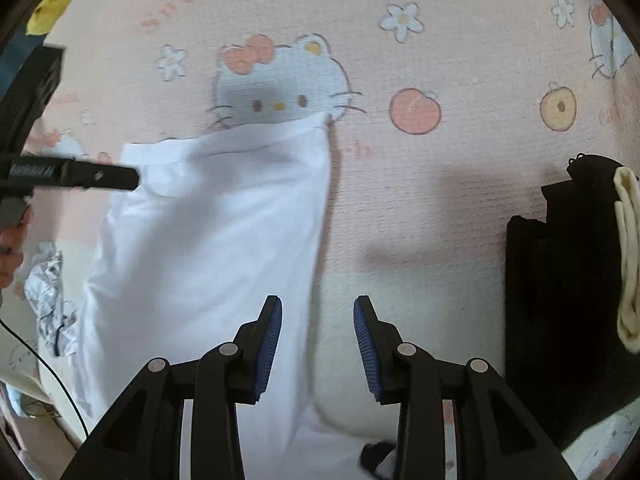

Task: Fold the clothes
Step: 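Withdraw both grippers above the folded white garment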

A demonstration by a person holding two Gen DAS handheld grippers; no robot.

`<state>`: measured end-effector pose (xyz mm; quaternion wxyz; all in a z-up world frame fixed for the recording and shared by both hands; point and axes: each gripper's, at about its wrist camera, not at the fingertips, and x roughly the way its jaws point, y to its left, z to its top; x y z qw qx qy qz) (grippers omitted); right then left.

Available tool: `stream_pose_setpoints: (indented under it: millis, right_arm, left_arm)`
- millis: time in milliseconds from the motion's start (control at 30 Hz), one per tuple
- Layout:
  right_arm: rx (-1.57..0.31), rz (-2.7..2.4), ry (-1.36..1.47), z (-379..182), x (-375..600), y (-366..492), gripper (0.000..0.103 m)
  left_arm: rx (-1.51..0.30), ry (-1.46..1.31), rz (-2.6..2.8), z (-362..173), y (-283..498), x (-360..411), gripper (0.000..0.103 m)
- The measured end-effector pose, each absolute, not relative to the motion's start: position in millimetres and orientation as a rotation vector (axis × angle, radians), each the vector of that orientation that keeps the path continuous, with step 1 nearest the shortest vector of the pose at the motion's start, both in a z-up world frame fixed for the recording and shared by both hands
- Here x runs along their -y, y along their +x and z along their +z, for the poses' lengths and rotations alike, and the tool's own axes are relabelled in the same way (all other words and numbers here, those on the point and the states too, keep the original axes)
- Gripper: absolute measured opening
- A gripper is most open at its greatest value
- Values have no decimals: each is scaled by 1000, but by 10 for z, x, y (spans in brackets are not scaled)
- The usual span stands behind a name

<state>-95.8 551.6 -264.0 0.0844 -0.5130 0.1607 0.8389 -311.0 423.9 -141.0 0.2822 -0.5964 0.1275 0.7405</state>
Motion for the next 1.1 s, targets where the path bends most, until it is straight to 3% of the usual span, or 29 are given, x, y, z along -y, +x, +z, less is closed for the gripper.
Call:
stream_pose_setpoints:
  millis: [67, 200, 533, 700, 867, 1100]
  right_arm:
    - [-487, 2515, -1511, -2595, -5398, -876, 38]
    - [-502, 2538, -1484, -2585, -5198, -789, 51]
    - [-558, 2488, -1395, -2331, -4868, -304, 51]
    - [-557, 2446, -1372, -2215, -4802, 10, 51]
    - [-436, 2458, -1361, -2060, -4642, 173, 52]
    - [-401, 2494, -1401, -2164, -4735, -69, 52]
  left_arm:
    - [-337, -1581, 2029, -1307, -2999, -3985, 65]
    - [-327, -1572, 2096, -1186, -2792, -3483, 65]
    - [-407, -1520, 2184, -1036, -2409, -2600, 65]
    - [-308, -1563, 2205, -1107, -2301, -2272, 65]
    - [-247, -1598, 2219, -1224, -2332, -2172, 65]
    - [-172, -1677, 2158, -1648, -2620, -2199, 65]
